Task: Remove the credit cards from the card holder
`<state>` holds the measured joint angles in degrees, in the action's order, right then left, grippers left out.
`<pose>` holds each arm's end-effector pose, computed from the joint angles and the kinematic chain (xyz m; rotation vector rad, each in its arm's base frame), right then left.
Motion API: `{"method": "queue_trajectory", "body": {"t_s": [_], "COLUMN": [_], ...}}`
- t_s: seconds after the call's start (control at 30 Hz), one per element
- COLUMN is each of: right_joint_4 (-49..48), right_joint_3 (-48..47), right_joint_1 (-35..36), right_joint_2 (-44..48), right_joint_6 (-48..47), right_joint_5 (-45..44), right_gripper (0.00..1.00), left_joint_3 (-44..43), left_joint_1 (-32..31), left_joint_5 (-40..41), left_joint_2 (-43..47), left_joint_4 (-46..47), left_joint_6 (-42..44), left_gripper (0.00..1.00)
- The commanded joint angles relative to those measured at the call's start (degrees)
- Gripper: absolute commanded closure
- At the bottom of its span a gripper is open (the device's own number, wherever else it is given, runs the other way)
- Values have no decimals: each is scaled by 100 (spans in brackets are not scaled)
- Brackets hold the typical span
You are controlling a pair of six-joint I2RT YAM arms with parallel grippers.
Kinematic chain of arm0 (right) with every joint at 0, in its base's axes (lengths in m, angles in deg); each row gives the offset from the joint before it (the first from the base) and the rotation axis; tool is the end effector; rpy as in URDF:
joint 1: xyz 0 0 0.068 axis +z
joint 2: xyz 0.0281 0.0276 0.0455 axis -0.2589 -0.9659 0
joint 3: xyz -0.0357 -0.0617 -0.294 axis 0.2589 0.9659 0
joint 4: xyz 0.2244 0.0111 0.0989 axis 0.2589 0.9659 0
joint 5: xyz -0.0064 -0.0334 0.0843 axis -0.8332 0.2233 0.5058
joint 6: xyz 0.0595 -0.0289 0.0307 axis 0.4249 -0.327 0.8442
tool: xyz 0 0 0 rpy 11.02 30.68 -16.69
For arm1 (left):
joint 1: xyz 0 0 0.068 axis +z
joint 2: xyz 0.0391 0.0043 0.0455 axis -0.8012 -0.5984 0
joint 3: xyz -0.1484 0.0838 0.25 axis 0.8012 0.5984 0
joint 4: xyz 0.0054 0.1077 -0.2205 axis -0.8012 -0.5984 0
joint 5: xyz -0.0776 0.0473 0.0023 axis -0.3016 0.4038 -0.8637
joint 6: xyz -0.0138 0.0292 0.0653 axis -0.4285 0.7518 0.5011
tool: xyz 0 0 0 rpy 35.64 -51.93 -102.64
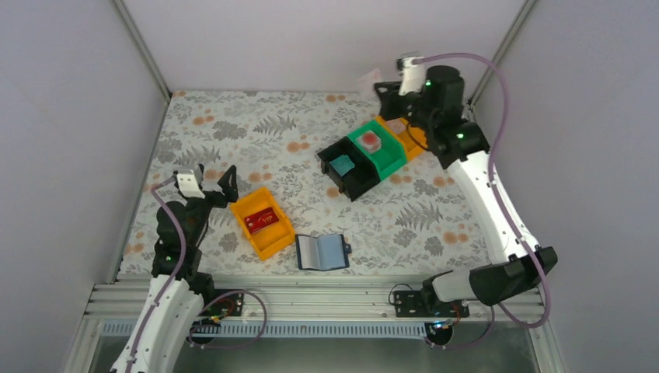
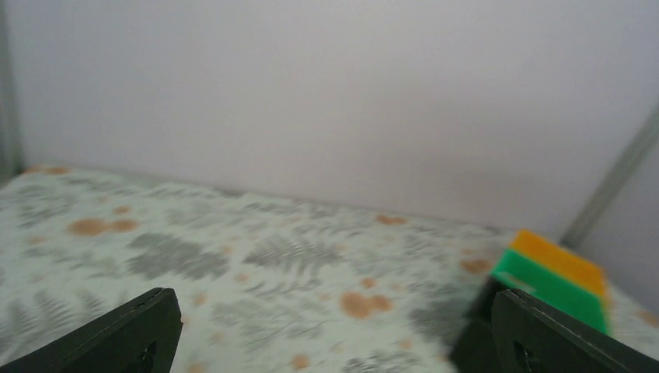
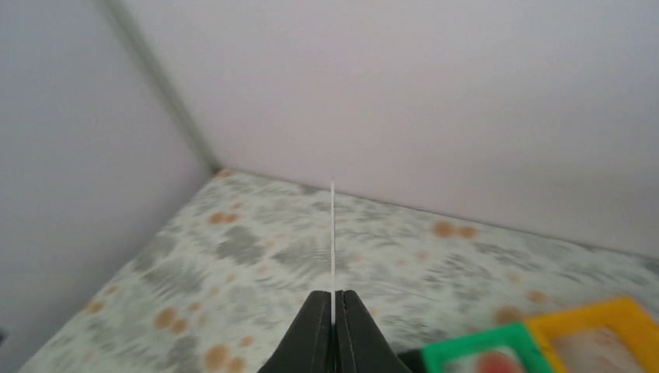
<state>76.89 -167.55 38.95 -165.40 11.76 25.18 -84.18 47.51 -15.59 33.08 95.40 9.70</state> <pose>0.2705 0.1354 0.4748 -0.3876 1.8337 0.6286 0.1189 -0.0220 0.2707 -0.0375 1.5470 -0.4609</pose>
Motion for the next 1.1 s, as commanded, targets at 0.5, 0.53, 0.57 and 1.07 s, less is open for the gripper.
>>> {"method": "queue_trajectory", "body": {"t_s": [0.5,0.53,0.57,1.07], "right_joint_4": [-1615,-1582,-1479,-2348], "right_joint_3": [290,133,-32,1646], "right_joint_1": [-3048,-3051,-3050,-2928], "right_joint_2": [-2391,-2450,-2518,-2199], "right_joint_6": [-152,-293,-389,-476], "right_joint_5": [698,690,698,2010], "right_gripper": [96,96,96,96], "left_joint_3": [-1389,-1829,-2290,-6713], "left_joint_1": [985,987,989,713], "left_joint_5": [-1115,-1231,-1342,-2850], "left_joint_2": [-2738,-3068,-3425,-6776], "left_joint_4": [-646,-846,-1156,-2205], "left_joint_6": [1984,2128,2260,2534], "left_gripper": [0,0,0,0]}}
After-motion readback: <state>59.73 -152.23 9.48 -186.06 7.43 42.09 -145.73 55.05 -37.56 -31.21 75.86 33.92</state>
